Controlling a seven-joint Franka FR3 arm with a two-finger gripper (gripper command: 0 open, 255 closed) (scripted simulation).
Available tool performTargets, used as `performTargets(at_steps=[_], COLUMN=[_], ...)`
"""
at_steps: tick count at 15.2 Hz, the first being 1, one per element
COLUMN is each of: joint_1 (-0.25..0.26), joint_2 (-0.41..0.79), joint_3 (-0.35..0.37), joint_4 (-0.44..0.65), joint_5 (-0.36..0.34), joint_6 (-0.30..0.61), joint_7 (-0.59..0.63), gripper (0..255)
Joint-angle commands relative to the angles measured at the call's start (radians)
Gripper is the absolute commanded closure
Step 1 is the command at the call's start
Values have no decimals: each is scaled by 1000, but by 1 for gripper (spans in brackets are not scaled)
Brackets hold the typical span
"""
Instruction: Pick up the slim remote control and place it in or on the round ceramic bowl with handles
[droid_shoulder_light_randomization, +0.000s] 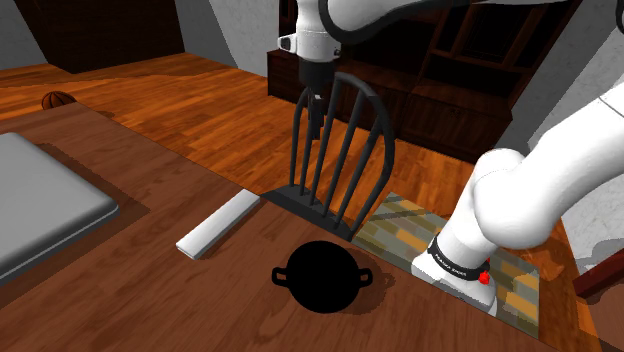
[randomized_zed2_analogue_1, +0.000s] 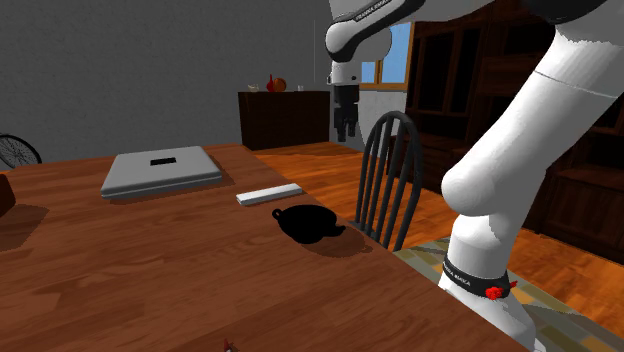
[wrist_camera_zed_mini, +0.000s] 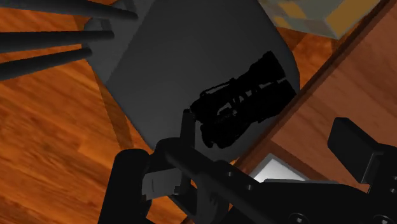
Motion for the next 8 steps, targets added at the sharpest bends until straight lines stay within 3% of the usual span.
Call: performTargets(at_steps=[1,8], joint_1=[23,94], joint_2=[53,242], joint_3=[13,63], joint_4=[11,84], joint_5=[3,2], joint_6=[49,184], joint_7=[-41,-179], gripper=[0,0])
